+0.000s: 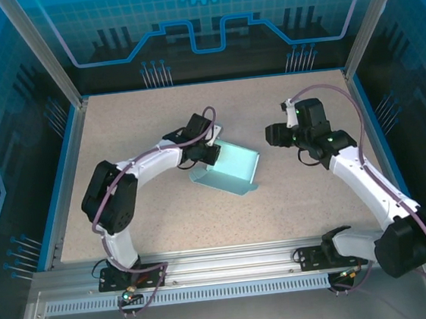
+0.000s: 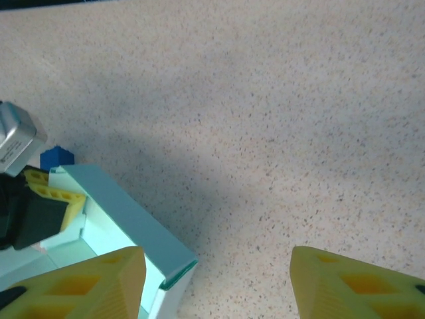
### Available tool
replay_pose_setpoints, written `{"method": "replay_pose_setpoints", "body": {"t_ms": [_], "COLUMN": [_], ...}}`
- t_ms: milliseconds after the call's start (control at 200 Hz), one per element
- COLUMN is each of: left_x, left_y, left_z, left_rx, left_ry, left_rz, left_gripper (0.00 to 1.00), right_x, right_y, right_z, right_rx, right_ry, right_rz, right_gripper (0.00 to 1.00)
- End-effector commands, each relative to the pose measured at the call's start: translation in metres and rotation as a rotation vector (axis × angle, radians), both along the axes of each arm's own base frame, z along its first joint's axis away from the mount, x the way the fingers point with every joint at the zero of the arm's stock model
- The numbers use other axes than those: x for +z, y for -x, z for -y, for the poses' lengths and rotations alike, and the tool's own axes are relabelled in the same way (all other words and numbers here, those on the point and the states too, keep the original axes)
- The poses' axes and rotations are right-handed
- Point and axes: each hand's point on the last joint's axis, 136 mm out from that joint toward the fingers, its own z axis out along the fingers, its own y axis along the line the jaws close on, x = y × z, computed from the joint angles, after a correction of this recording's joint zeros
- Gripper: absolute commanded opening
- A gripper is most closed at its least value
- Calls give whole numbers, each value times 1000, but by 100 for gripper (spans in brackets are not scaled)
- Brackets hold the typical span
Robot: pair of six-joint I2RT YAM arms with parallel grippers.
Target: Fold the paper box
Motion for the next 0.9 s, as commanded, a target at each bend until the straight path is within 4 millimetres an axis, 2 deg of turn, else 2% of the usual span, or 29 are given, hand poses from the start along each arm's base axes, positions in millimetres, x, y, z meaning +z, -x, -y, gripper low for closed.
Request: {"method": "replay_pose_setpoints", "body": {"t_ms": [0, 185, 295, 325, 465, 675, 890], "left_x": [-17, -27, -24, -23, -20, -22, -25], "left_y": [30, 30, 23, 21, 13, -1, -17], "left_z": [-6, -5, 4, 7, 18, 26, 38], "left_rx": [-123, -199, -228, -236, -268, -287, -295], "left_ry": [-91, -184, -177, -168, -148, -143, -128], "left_rz": [-199, -326, -347, -351, -357, -357, -337], "left_gripper": [7, 18, 25, 26, 34, 39, 48], "right_x": [-29, -58, -66, -79, -92, -94, -99], "right_y": [6, 13, 13, 19, 21, 20, 15], "right_z": [-3, -5, -6, -5, -6, -19, -20], "right_rx": [28, 28, 30, 28, 31, 79, 89], "right_ry": [-6, -12, -21, -17, -14, -23, -7], "right_rz": [-82, -145, -159, -190, -219, -224, -243], "right_gripper": [60, 59, 59, 59, 59, 59, 59]}}
